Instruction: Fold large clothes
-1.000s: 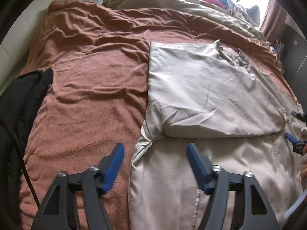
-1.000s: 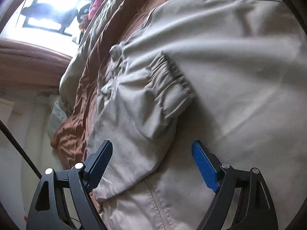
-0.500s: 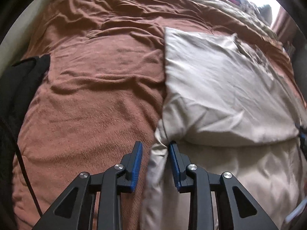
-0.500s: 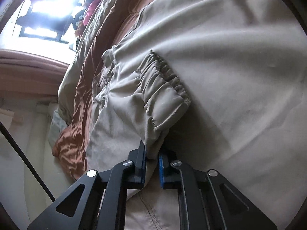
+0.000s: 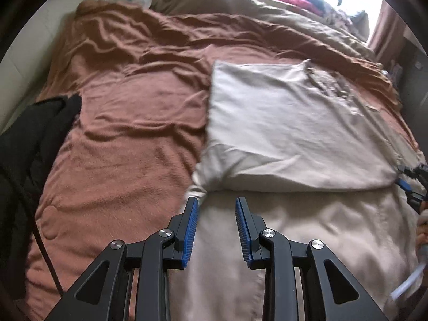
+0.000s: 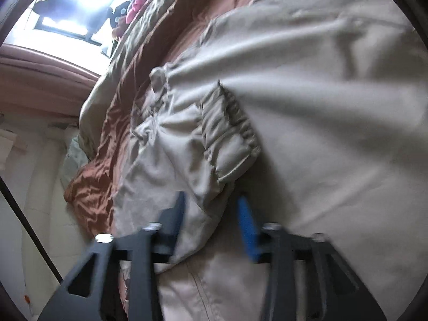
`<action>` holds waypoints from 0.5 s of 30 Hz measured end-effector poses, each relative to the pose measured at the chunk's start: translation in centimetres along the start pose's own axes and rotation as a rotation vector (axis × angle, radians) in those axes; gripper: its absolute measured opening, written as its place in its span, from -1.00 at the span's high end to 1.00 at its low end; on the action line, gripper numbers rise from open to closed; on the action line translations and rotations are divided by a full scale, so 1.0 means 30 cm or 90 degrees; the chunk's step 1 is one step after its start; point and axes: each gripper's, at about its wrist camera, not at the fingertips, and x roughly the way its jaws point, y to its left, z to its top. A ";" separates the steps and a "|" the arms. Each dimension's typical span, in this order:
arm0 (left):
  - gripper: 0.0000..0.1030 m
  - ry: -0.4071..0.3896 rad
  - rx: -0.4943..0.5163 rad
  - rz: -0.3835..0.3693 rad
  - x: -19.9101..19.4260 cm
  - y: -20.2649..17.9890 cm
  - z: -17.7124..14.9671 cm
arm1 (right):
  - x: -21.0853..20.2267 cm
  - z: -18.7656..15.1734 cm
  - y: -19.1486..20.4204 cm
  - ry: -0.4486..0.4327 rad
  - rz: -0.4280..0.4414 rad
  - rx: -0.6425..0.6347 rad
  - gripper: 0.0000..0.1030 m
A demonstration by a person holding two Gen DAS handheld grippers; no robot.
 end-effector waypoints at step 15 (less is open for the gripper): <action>0.28 -0.051 0.008 -0.076 -0.115 -0.263 -0.008 | -0.425 0.146 -0.181 -0.161 -0.082 -0.037 -0.14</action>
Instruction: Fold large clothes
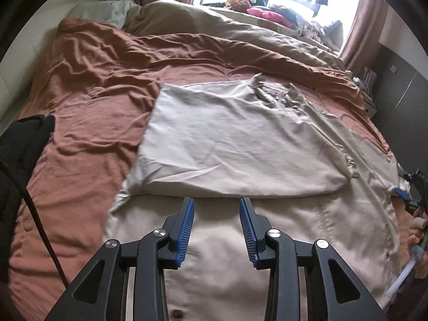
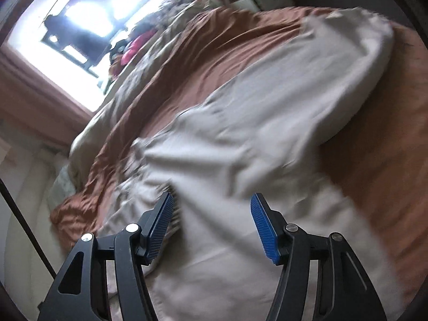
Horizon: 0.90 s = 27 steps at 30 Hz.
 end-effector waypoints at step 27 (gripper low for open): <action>0.27 0.021 0.059 0.011 0.258 -0.126 -0.003 | -0.009 0.247 -0.425 -0.106 -0.139 0.118 0.28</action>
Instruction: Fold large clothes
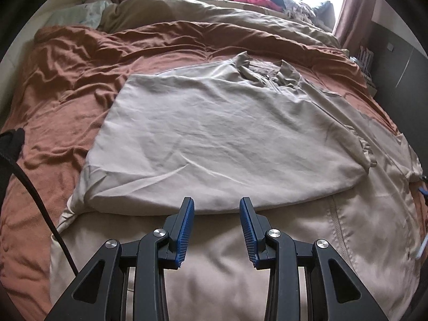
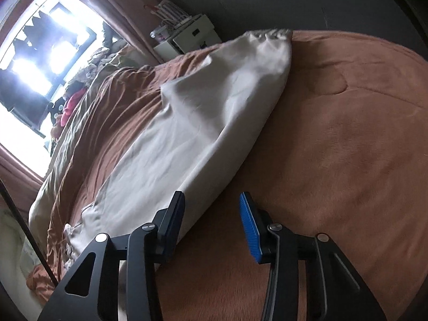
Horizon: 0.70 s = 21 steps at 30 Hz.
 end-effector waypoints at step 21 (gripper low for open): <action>0.27 -0.022 -0.024 -0.038 -0.039 -0.036 0.000 | -0.307 -0.035 0.198 -0.117 0.186 -0.091 0.99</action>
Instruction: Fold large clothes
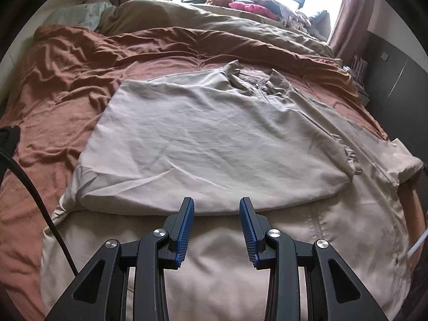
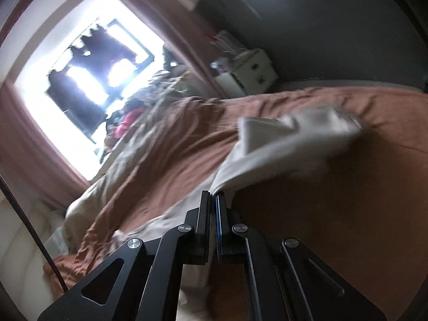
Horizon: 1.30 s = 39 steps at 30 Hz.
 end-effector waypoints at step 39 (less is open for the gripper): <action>0.05 0.086 -0.049 -0.038 0.259 -0.131 0.025 | 0.059 -0.212 0.113 0.307 0.115 -0.026 -0.51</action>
